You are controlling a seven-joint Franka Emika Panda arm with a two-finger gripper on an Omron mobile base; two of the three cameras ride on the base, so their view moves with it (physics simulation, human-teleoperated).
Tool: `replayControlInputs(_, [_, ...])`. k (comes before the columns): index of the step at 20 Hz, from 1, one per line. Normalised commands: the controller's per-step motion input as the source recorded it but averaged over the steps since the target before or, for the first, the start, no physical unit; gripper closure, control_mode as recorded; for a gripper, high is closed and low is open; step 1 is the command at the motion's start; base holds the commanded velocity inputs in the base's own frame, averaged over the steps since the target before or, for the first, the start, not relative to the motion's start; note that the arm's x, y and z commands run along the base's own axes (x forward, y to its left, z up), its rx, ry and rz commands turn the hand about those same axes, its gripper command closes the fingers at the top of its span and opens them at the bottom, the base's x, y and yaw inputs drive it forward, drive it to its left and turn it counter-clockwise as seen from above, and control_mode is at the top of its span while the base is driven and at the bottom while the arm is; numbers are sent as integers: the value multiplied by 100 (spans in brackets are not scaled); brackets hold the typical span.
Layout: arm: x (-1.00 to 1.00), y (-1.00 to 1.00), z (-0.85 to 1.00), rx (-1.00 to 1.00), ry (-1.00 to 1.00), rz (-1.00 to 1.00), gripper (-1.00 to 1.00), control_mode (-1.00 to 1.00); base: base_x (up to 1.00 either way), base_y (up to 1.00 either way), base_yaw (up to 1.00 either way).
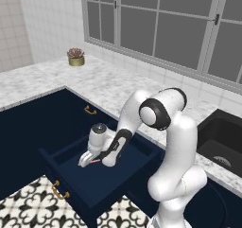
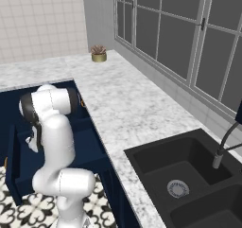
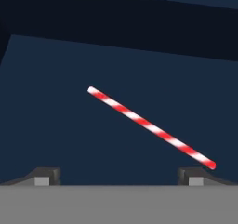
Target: Take a straw from the drawer in front and place it inside the glass cup on the dining counter.
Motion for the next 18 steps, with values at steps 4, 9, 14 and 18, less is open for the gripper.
replayControlInputs(4, [12,16,-28,0,0,0,-100,-100,0,0,0])
replayControlInputs(9, [11,24,-27,0,0,1,-100,-100,0,0,0])
replayControlInputs(14, [11,12,-34,0,0,0,-100,-100,0,0,0])
replayControlInputs(18, [26,0,-26,0,1,0,-100,-100,0,0,0])
